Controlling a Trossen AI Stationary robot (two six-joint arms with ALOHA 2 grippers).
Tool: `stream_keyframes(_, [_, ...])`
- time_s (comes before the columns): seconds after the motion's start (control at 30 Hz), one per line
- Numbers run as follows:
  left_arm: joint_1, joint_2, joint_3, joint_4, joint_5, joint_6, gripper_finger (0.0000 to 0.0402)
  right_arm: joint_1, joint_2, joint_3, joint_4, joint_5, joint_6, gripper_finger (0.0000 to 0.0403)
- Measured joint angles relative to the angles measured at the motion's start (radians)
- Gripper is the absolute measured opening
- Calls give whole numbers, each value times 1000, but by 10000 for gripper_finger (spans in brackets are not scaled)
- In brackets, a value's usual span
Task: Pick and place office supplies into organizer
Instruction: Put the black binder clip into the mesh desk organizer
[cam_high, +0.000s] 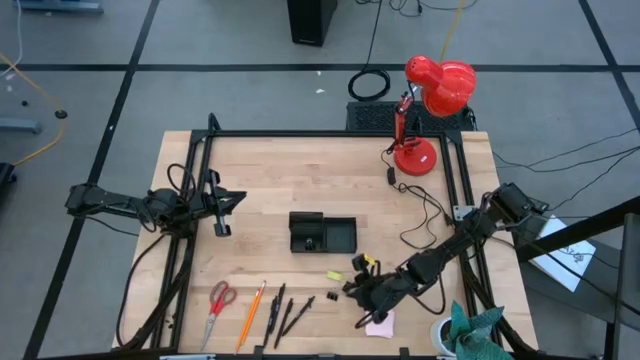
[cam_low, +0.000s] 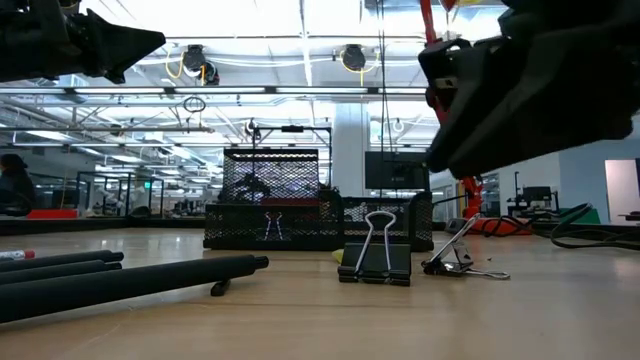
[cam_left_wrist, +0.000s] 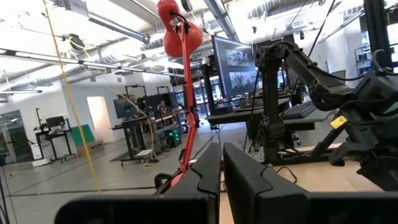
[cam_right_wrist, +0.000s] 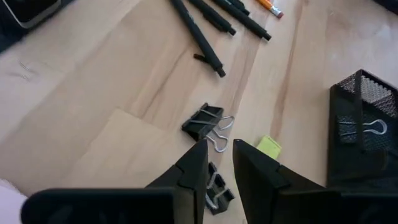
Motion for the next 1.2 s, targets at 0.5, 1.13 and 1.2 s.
stream_keyframes(0.5, [0, 0, 0, -23, 0, 16, 26, 18, -1, -8, -75, 6, 104, 146])
stream_keyframes(1.13, [0, 0, 0, -23, 0, 32, 26, 17, 0, -122, 143, 67, -5, 135])
stream_keyframes(1.2, [0, 0, 0, -23, 0, 32, 26, 17, 0, -122, 144, 53, -6, 134])
